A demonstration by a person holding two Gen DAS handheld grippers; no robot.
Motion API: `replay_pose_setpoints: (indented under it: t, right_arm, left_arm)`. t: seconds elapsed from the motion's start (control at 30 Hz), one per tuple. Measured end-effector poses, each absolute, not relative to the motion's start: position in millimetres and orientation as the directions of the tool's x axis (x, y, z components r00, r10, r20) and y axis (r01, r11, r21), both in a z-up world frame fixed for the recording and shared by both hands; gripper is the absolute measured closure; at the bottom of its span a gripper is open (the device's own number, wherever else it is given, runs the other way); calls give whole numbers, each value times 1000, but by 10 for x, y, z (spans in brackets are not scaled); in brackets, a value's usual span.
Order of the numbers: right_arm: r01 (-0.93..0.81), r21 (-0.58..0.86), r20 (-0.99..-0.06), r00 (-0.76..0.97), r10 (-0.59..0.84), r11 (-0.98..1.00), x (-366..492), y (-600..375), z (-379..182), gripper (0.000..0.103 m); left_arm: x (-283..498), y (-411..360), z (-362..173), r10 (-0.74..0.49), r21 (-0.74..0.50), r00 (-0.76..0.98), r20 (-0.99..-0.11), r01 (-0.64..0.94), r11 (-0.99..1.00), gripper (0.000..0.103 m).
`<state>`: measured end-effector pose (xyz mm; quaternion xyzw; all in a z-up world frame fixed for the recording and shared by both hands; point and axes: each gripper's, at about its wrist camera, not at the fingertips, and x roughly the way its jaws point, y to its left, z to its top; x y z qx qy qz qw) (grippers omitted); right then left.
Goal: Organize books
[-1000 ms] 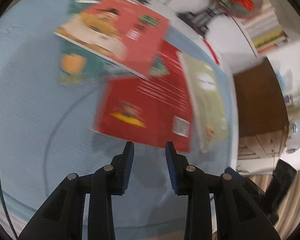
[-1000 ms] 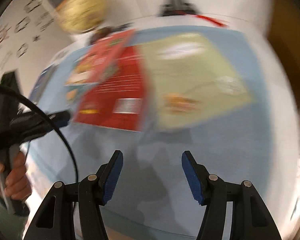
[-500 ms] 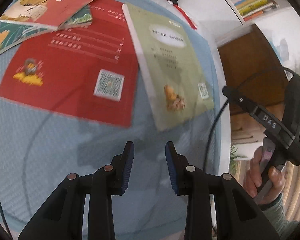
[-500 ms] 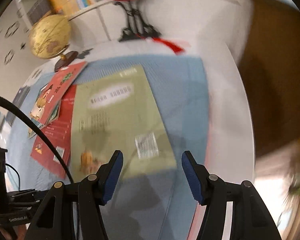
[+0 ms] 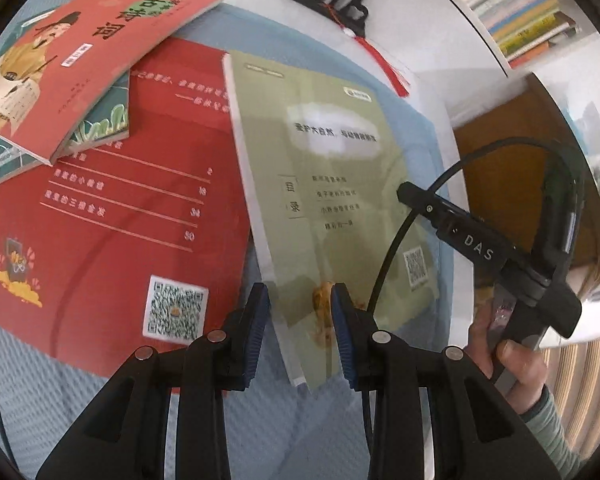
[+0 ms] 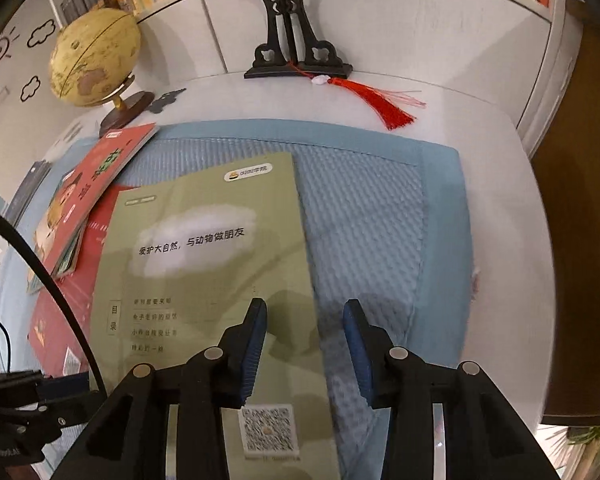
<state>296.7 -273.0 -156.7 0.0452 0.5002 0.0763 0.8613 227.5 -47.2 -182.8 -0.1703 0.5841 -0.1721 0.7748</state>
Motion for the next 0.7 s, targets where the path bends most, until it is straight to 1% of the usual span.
replay_pose_setpoints:
  t: [0.1, 0.13, 0.2, 0.3, 0.47, 0.57, 0.7]
  right_arm:
    - [-89, 198, -853, 474, 216, 976, 2947, -2711, -1584, 62]
    - [-101, 200, -853, 471, 223, 975, 2898, -2677, -1588, 60]
    - [-113, 167, -854, 479, 201, 979, 2813, -2624, -1590, 59]
    - [-103, 193, -859, 463, 219, 976, 2690, -2648, -1598, 59]
    - [-126, 198, -881, 412, 233, 972, 2323, -2567, -1596, 58]
    - [-165, 179, -891, 392, 231, 970, 2042, -2496, -1605, 54]
    - [-139, 179, -888, 404, 220, 974, 1817, -2497, -1623, 53]
  left_arm:
    - [2276, -497, -1861, -461, -460, 264, -847, 69, 885, 74]
    - [2265, -489, -1859, -461, -460, 267, -846, 71, 885, 74]
    - [2235, -480, -1858, -465, -462, 263, -845, 77, 883, 73]
    - [2162, -451, -1845, -468, -462, 246, -849, 89, 883, 74]
    - [1861, -393, -1841, -466, -450, 198, -862, 124, 884, 74]
    - [1634, -358, -1851, -472, -453, 173, -864, 141, 880, 74]
    - [1463, -336, -1866, -476, -459, 182, -860, 131, 879, 74]
